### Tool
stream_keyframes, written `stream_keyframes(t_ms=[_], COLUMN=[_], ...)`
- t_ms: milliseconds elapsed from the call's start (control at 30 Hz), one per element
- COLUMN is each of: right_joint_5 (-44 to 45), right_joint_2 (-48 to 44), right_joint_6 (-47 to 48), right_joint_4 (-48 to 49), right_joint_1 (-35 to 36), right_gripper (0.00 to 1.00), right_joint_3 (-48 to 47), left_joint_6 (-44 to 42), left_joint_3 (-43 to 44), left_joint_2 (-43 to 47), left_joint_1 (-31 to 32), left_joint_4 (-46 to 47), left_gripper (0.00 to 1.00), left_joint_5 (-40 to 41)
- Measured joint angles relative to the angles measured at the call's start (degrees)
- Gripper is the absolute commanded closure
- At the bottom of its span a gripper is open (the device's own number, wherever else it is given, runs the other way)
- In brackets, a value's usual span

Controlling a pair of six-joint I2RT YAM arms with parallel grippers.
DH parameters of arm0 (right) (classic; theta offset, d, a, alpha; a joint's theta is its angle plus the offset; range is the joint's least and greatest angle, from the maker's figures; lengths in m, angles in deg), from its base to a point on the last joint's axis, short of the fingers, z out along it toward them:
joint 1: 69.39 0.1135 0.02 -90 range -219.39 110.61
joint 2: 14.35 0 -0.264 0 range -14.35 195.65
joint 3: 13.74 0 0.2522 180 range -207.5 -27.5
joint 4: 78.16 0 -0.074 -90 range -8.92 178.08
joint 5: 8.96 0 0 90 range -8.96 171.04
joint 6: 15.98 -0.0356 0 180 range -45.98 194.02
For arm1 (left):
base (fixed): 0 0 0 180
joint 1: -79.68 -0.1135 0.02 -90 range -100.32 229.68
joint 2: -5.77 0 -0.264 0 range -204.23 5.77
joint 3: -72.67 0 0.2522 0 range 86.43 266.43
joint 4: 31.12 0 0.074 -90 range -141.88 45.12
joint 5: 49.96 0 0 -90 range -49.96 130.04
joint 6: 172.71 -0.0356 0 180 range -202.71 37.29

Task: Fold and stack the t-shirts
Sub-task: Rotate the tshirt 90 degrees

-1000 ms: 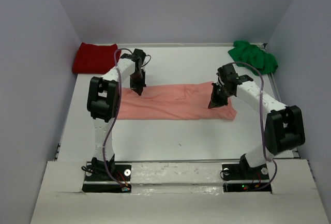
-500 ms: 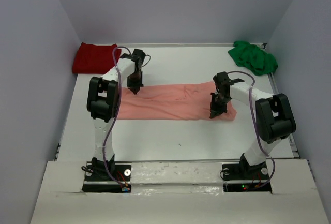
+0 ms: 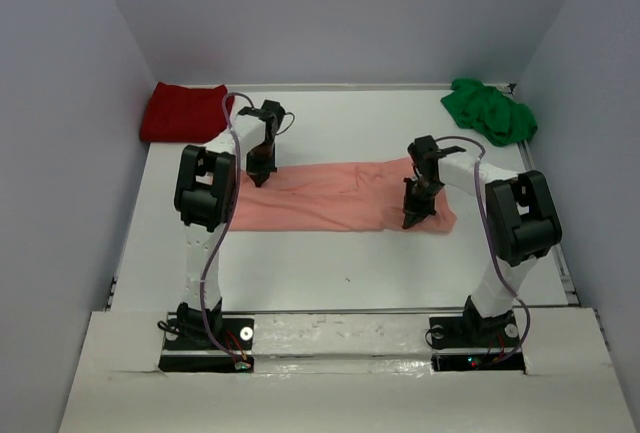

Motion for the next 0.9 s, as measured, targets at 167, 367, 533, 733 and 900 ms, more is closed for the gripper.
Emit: stream_keyframes(t_ms=[167, 367, 533, 733, 900], right_joint_5=[-0.02, 0.22, 1.57, 2.91, 4.11], right_joint_2=[1.99, 4.96, 8.52, 12.74, 16.09], right_joint_6=[0.28, 0.92, 1.49, 2.32, 3.43], right_joint_4=[-1.66, -3.48, -4.83, -6.32, -7.65], right_joint_1=[0.00, 0.00, 0.00, 0.00, 0.00], right_gripper=[1.00, 1.00, 1.00, 1.00, 1.00], right_joint_3=[-2.38, -6.51, -11.96, -18.58, -23.93], left_joint_6=[0.59, 1.03, 1.22, 1.51, 2.03], left_joint_3=[2.32, 3.54, 0.63, -5.03, -10.19], left_joint_2=[-1.68, -2.64, -0.90, 2.64, 5.92], left_joint_1=[0.15, 0.39, 0.39, 0.26, 0.00], left_joint_4=[-2.12, -3.32, -1.05, 2.51, 4.39], left_gripper=[1.00, 1.00, 1.00, 1.00, 1.00], left_joint_5=[1.03, 1.97, 2.19, 2.60, 2.49])
